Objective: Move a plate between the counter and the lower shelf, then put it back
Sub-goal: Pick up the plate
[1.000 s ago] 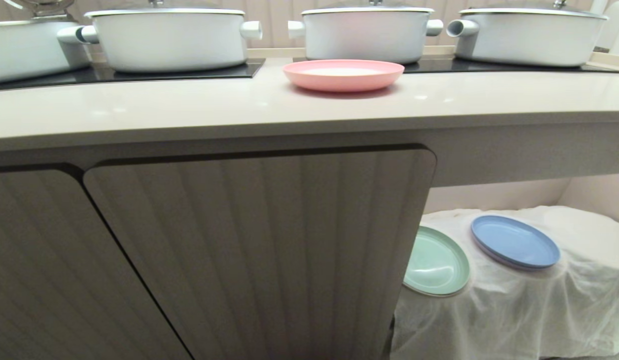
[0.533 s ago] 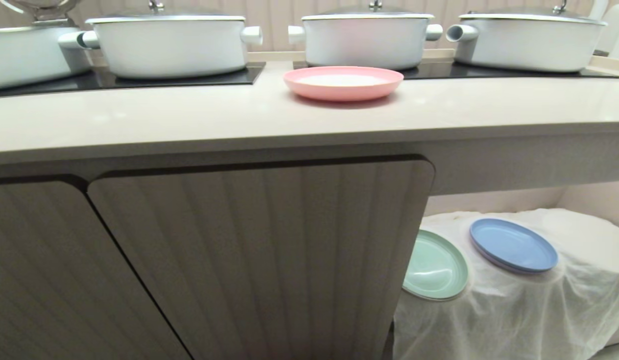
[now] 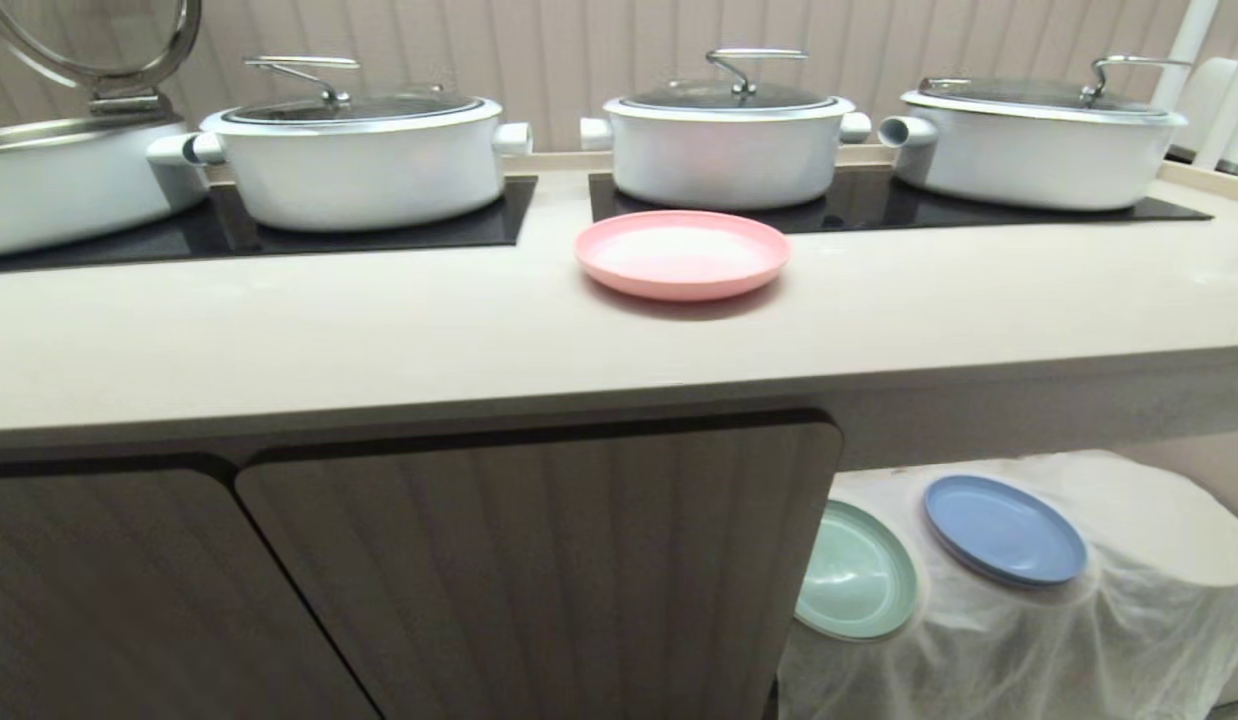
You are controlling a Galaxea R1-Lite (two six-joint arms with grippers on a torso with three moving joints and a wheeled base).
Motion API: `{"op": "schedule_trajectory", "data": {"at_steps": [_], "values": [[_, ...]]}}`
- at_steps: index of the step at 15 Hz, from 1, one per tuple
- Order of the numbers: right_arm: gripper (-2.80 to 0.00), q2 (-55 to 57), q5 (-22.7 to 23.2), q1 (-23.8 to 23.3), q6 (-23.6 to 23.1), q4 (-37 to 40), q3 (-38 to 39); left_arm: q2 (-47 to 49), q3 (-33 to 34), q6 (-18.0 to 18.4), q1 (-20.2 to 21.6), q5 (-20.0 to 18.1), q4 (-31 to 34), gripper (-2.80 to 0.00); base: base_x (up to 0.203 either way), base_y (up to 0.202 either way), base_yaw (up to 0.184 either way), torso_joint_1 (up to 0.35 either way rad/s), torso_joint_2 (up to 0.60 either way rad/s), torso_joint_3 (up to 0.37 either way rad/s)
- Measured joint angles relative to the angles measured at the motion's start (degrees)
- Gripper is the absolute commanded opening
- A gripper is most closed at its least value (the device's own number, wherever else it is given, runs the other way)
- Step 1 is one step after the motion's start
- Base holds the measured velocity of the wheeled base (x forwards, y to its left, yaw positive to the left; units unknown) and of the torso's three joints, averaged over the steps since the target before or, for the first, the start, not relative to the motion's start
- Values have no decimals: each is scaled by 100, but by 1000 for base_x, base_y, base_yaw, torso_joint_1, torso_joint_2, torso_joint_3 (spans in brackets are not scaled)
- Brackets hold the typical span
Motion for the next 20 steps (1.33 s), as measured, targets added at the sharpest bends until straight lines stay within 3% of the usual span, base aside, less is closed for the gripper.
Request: {"op": "schedule_trajectory", "data": {"at_steps": [20], "values": [[-280,0,-1,-2,1,0,0,0,0,-2,0,0,-2,-280,0,0,0,245,-532,-292]]}}
